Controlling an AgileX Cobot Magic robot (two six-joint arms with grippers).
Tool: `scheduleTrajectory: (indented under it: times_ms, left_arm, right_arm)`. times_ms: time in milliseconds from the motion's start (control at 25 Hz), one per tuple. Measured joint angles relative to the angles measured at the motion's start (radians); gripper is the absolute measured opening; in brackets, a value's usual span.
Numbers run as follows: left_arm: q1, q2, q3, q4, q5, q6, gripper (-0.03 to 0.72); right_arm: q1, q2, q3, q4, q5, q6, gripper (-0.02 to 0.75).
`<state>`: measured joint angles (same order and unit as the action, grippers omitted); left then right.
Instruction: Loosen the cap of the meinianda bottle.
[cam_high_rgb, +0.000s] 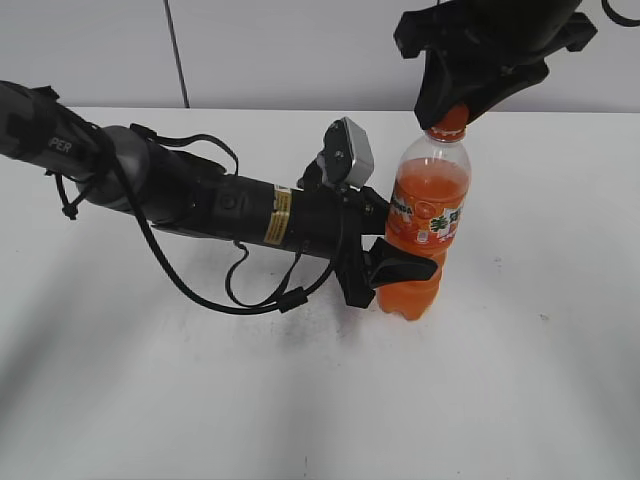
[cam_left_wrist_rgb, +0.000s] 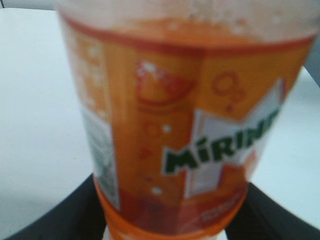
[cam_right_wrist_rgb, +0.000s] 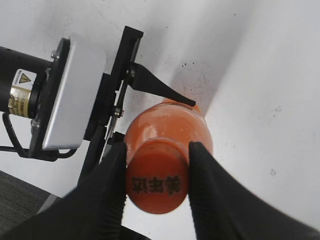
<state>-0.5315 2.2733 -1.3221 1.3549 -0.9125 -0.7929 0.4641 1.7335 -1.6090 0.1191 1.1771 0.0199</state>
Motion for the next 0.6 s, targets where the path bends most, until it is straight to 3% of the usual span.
scheduleTrajectory:
  times_ms: [160, 400, 600]
  left_arm:
    - [0.0, 0.0, 0.0, 0.001, 0.0, 0.0, 0.403]
    - [0.0, -0.001, 0.0, 0.008, -0.002, 0.004, 0.403]
    - [0.0, -0.001, 0.0, 0.01, -0.002, 0.004, 0.403]
  right_arm:
    - [0.0, 0.0, 0.0, 0.01, 0.006, -0.226, 0.274]
    - [0.0, 0.0, 0.0, 0.023, 0.014, -0.971, 0.274]
    - [0.0, 0.0, 0.0, 0.032, 0.017, -1.078, 0.274]
